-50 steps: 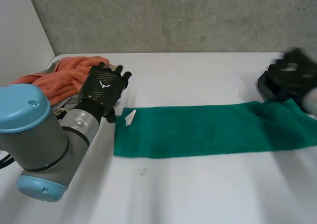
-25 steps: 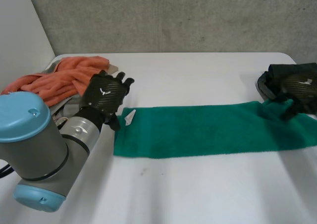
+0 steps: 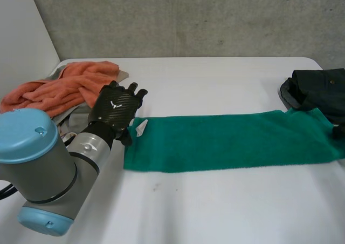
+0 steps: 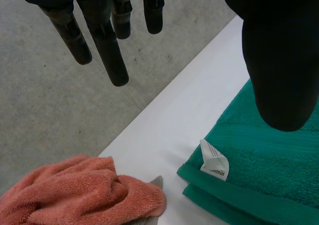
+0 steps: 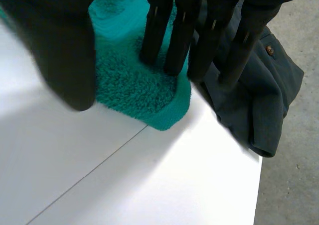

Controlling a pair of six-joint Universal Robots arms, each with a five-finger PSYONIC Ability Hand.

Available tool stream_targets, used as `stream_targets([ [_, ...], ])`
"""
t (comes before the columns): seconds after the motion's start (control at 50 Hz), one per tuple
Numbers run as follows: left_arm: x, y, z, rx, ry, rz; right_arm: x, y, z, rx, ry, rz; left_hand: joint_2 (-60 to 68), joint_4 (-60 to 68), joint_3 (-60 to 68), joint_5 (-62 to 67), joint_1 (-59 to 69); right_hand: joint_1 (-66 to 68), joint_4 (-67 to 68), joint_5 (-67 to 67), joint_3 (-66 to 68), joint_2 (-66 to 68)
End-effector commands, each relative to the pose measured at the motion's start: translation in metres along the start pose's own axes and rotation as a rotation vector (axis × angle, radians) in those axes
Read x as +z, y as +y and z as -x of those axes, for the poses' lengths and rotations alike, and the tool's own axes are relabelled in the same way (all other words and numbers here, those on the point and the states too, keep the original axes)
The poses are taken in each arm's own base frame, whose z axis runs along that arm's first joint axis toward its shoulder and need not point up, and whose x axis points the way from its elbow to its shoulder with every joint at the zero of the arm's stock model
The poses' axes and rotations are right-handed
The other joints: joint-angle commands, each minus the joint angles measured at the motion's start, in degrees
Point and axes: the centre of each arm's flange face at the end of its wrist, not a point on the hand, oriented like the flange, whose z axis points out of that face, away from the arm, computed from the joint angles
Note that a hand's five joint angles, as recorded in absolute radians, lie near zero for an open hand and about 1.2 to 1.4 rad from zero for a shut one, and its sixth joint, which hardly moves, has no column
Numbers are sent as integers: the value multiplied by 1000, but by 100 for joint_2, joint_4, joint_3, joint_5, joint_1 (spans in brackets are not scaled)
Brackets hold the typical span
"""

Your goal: Fold the laundry.

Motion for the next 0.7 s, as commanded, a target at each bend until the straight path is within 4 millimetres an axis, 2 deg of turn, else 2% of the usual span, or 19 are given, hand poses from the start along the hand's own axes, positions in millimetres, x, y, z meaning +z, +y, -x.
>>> stream_targets([
  [0.02, 1, 0, 1, 0, -4, -3, 11, 7, -5, -17, 29, -22, -158, -191, -2381, -285, -118, 3294, 3275, 3284, 3271, 3245],
  [0.22, -1, 0, 0, 0, -2, -1, 13, 0, -19, -24, 84, -31, -158, -191, -2381, -285, -118, 3295, 3275, 3284, 3271, 3245],
  [0.26, -2, 0, 1, 0, -4, -1, 11, -5, -30, -46, 138, -10, -158, -191, -2381, -285, -118, 3295, 3275, 3284, 3271, 3245],
  [0.3, -3, 0, 1, 0, -4, -1, 8, -15, -34, -67, 164, -15, -158, -191, -2381, -285, -118, 3295, 3275, 3284, 3271, 3245],
  [0.32, -3, 0, 2, 0, -5, -1, 6, -32, -35, -97, 180, -35, -158, -191, -2381, -285, -118, 3295, 3275, 3284, 3271, 3245],
  [0.38, -6, 0, 2, -1, -6, 1, 2, -62, -26, -149, 175, -98, -158, -191, -2381, -285, -118, 3295, 3275, 3284, 3271, 3245],
  [0.4, -6, 0, 2, 0, -6, 0, 0, -80, -19, -176, 163, -135, -158, -191, -2381, -285, -118, 3295, 3275, 3284, 3271, 3245],
  [0.46, -9, -4, 6, -1, -16, -11, -4, -105, -1, -212, 130, -195, -158, -191, -2381, -285, -118, 3295, 3275, 3284, 3271, 3245],
  [0.48, -10, -5, 6, -1, -18, -11, -7, -124, 15, -239, 103, -244, -158, -191, -2381, -285, -118, 3295, 3275, 3284, 3271, 3245],
  [0.54, -11, -9, 13, -2, -38, -24, -15, -155, 43, -287, 50, -337, -158, -191, -2381, -285, -118, 3295, 3275, 3284, 3271, 3245],
  [0.56, -11, -12, 19, -4, -57, -32, -22, -174, 65, -314, 1, -400, -158, -191, -2381, -285, -118, 3295, 3275, 3284, 3271, 3245],
  [0.62, -10, -14, 26, -5, -79, -37, -31, -199, 104, -350, -90, -498, -158, -191, -2381, -285, -118, 3295, 3275, 3284, 3271, 3245],
  [0.64, -11, -15, 30, -5, -91, -42, -40, -214, 132, -376, -156, -567, -158, -191, -2381, -285, -118, 3295, 3275, 3284, 3271, 3245],
  [0.68, -11, -17, 34, -5, -102, -46, -51, -228, 159, -397, -219, -630, -158, -191, -2381, -285, -118, 3295, 3275, 3284, 3271, 3245],
  [0.7, -12, -17, 35, -4, -104, -48, -63, -239, 183, -417, -273, -686, -158, -191, -2381, -285, -118, 3295, 3275, 3284, 3271, 3245],
])
